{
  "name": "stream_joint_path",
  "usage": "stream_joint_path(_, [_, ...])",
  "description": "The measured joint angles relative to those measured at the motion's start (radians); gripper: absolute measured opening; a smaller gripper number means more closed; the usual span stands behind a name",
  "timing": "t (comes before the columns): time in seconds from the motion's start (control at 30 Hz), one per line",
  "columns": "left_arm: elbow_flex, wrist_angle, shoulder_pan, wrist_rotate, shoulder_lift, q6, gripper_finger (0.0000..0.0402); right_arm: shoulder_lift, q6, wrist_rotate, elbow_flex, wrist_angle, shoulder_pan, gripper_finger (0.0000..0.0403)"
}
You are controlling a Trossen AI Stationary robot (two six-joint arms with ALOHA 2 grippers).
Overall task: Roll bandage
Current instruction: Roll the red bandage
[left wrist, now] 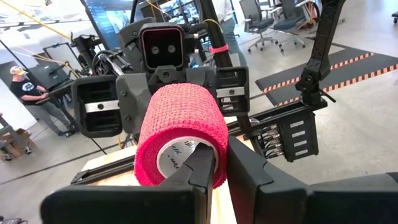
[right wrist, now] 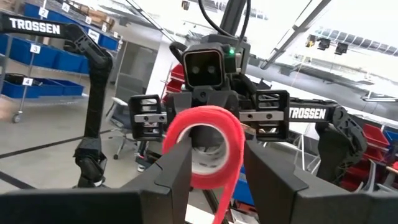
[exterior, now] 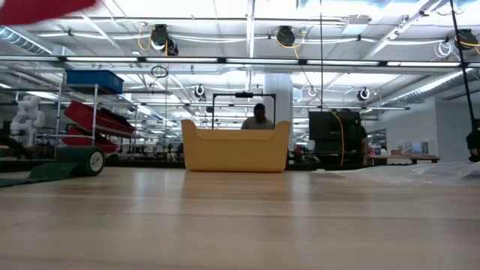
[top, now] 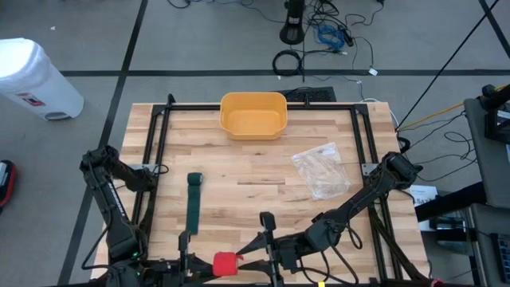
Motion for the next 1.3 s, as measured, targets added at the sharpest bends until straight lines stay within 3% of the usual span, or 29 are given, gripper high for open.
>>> stream_joint_path(0.53, [0.0, 0.0, 0.026, 0.0, 0.0, -0.007, 0.0038, 0.0, 0.001, 0.001, 0.0, 0.0, -0.024, 0.0126])
stream_joint_path(0.97, [0.0, -0.001, 0.026, 0.0, 0.0, -0.007, 0.0038, 0.0, -0.021, 0.001, 0.0, -0.012, -0.029, 0.0016])
stream_joint_path(1.17, [0.0, 0.0, 0.026, 0.0, 0.0, -0.007, 0.0041, 0.0, -0.024, 0.002, 0.0, -0.013, -0.029, 0.0014])
stream_joint_path(1.3, [0.0, 0.003, 0.025, 0.0, 0.0, -0.008, 0.0068, 0.0, -0.025, 0.002, 0.0, -0.017, -0.029, 0.0016])
